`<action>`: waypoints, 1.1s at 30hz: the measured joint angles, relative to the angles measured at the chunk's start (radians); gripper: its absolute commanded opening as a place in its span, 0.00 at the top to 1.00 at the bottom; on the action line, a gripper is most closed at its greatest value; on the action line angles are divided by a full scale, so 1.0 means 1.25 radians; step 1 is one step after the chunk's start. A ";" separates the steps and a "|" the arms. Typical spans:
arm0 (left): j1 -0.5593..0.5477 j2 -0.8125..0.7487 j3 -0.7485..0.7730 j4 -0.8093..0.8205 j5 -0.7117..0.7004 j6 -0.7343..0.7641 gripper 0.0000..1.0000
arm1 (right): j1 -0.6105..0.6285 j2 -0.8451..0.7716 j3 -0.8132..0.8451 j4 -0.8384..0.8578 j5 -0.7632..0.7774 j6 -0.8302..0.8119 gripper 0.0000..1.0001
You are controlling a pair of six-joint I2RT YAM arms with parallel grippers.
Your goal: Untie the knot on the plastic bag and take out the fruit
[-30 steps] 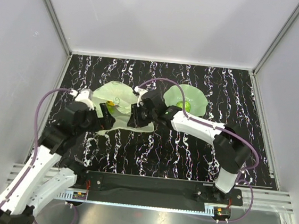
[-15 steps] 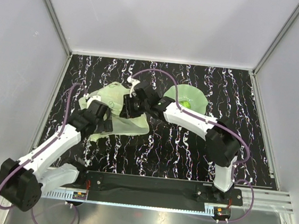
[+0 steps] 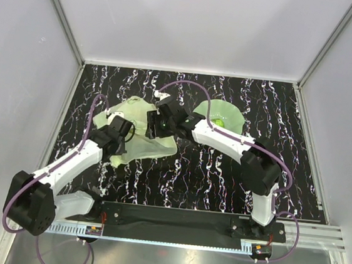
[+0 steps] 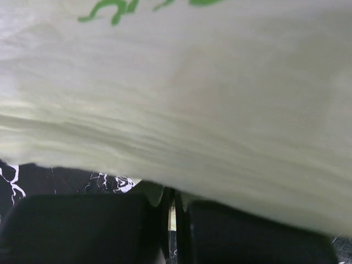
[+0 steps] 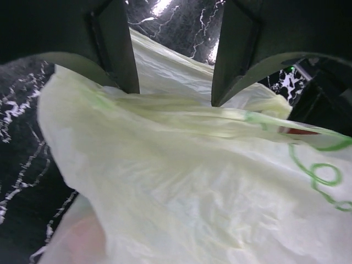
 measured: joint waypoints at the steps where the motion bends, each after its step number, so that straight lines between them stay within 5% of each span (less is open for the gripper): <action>1: 0.001 -0.003 0.000 0.001 -0.002 0.000 1.00 | -0.001 -0.003 0.000 -0.008 0.013 -0.001 0.34; 5: 0.003 -0.040 0.000 0.002 -0.019 -0.001 1.00 | -0.005 -0.019 0.000 -0.023 0.033 -0.013 0.37; 10: 0.003 -0.135 0.000 0.007 -0.034 -0.004 1.00 | -0.004 -0.062 -0.037 0.029 -0.100 -0.054 0.45; 18: 0.003 -0.218 0.010 -0.009 -0.030 0.002 1.00 | 0.102 -0.112 -0.098 0.070 -0.209 -0.128 0.39; 25: 0.003 -0.218 0.017 -0.018 -0.013 0.018 1.00 | 0.084 -0.005 0.118 0.019 -0.054 -0.110 0.31; 33: 0.003 -0.245 0.017 -0.028 -0.009 0.028 1.00 | -0.123 0.172 0.367 -0.085 0.125 -0.038 0.31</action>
